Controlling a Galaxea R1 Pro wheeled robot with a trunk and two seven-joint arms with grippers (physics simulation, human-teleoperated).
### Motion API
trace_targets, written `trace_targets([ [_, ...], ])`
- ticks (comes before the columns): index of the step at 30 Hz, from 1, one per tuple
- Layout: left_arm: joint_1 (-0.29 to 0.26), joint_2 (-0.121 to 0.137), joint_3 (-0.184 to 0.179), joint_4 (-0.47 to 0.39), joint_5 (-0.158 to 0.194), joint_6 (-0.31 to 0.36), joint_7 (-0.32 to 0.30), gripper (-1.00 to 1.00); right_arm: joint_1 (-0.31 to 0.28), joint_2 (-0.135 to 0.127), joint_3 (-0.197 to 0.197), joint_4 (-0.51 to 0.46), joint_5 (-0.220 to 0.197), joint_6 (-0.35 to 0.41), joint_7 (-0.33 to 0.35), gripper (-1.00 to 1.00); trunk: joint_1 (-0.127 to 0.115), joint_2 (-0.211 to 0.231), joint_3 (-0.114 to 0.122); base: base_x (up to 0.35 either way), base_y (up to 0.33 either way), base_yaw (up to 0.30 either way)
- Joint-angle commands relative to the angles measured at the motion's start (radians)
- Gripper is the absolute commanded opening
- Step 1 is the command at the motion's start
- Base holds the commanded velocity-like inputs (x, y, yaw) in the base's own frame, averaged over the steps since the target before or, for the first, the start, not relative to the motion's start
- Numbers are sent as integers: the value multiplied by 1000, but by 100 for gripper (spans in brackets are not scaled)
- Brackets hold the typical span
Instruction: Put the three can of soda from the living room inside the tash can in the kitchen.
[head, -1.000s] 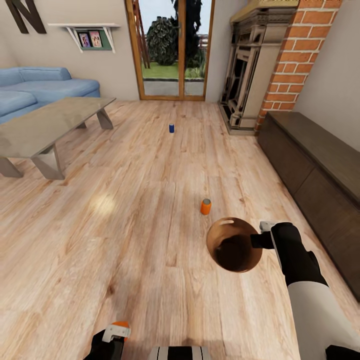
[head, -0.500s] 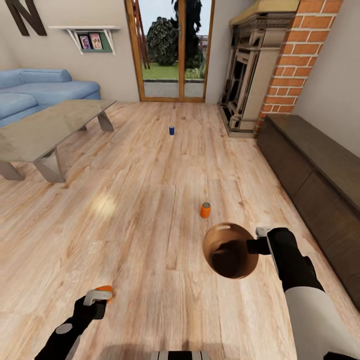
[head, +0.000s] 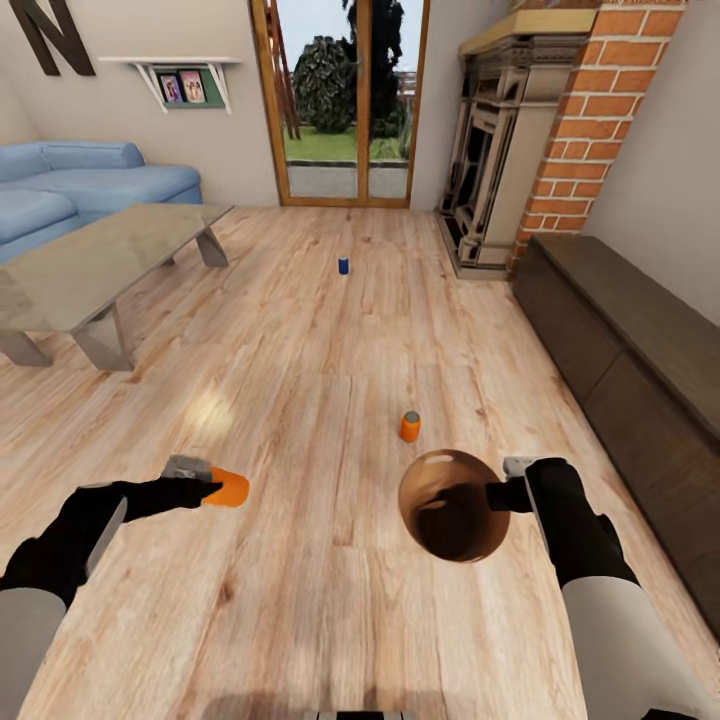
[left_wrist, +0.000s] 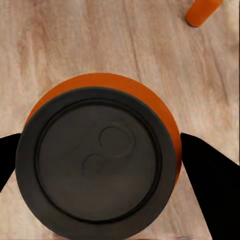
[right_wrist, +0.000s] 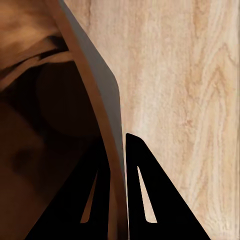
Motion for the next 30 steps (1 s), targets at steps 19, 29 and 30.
trace_targets([
  [19,-329,42,-14,-57,-11,415,-702,-100,-5,-15,150,100,-14,3,337,-100,-73,133,60,0,0,0],
  [29,-331,-34,-251,-100,-9,449,-745,-100,-7,-17,185,114,-13,3,377,-100,-111,203,91,0,0,0],
  [30,-331,-43,-269,-109,-9,458,-745,-100,-7,-17,187,115,-13,3,378,-100,-115,210,94,0,0,0],
])
